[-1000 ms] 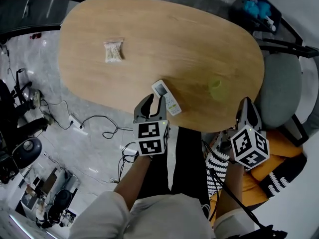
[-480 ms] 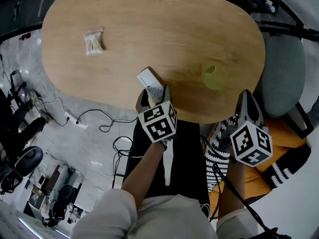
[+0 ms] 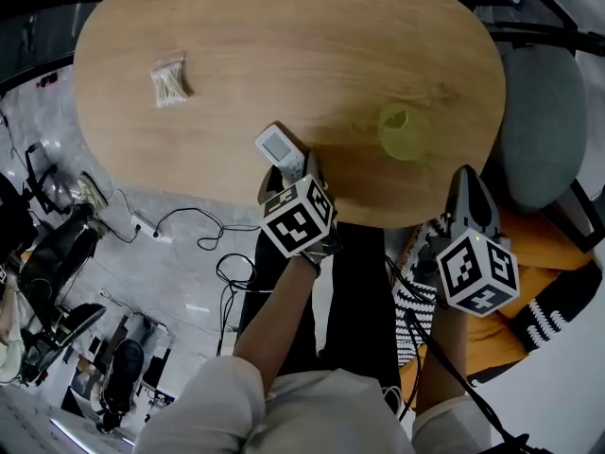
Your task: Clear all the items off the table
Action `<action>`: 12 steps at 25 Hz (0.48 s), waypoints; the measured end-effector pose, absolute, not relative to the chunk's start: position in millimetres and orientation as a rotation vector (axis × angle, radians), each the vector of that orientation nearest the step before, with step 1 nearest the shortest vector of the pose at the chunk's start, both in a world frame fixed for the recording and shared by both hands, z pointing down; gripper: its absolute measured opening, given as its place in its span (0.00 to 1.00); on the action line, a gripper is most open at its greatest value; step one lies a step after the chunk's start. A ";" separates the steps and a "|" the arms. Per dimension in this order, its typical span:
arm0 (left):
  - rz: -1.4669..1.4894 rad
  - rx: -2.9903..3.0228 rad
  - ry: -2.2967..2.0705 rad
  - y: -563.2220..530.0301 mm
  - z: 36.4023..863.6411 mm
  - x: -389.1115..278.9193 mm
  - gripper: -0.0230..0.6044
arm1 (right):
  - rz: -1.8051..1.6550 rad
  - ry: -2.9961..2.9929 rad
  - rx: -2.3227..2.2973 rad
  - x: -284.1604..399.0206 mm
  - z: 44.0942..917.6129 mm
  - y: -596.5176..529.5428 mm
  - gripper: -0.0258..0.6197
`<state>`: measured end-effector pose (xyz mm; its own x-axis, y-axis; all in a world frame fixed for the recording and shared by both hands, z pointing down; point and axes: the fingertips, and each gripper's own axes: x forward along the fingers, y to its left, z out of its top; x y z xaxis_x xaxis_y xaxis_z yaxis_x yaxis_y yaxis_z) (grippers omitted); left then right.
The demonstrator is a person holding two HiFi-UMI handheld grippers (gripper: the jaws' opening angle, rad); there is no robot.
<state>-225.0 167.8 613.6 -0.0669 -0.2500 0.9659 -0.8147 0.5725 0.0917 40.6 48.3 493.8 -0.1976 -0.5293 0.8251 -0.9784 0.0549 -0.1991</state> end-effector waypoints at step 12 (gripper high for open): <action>0.642 0.963 -1.521 171.2 616.7 -229.1 0.41 | 1.078 -1.765 1.560 32.2 496.9 56.3 0.08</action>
<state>-229.1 171.2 616.7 0.0048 -0.2185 0.9758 -0.8517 0.5105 0.1185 32.2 56.3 496.9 -0.1808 -0.5418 0.8208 -0.9776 0.0079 -0.2101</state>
